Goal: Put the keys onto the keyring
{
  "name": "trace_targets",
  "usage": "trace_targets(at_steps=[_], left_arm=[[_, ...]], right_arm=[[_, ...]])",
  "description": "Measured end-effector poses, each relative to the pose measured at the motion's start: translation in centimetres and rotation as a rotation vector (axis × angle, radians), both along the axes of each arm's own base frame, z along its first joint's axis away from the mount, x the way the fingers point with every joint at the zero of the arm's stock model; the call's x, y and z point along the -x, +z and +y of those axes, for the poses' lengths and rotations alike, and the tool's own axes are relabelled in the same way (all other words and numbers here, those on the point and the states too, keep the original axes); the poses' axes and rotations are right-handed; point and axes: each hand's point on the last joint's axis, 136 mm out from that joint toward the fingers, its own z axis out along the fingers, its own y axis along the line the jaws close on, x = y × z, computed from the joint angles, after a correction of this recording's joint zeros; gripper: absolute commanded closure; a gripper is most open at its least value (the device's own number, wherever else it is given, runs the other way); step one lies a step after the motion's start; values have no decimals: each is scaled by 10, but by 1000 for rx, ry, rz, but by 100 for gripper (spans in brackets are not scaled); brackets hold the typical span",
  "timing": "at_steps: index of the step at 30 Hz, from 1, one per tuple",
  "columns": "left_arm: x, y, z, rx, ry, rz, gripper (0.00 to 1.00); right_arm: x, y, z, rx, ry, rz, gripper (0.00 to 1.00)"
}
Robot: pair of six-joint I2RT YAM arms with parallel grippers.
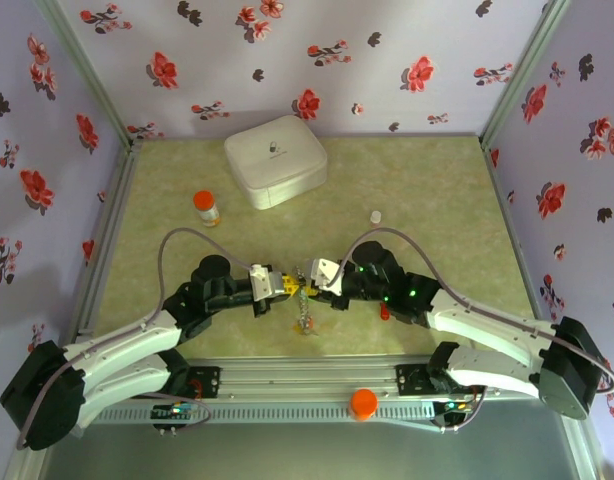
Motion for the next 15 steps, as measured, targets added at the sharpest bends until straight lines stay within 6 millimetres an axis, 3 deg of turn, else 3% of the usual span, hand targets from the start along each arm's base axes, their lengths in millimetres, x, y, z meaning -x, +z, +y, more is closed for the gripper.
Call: trace_targets(at_steps=[7,10,12,15], left_arm=[[0,0,0,1,0,-1,100],[0,0,0,0,1,0,100],[0,-1,0,-1,1,-1,85],[0,1,-1,6,-2,-8,76]], right_arm=[[3,-2,5,-10,22,21,99],[4,-3,5,-12,27,33,100],[5,-3,5,-12,31,36,100],[6,-4,5,-11,38,42,100]])
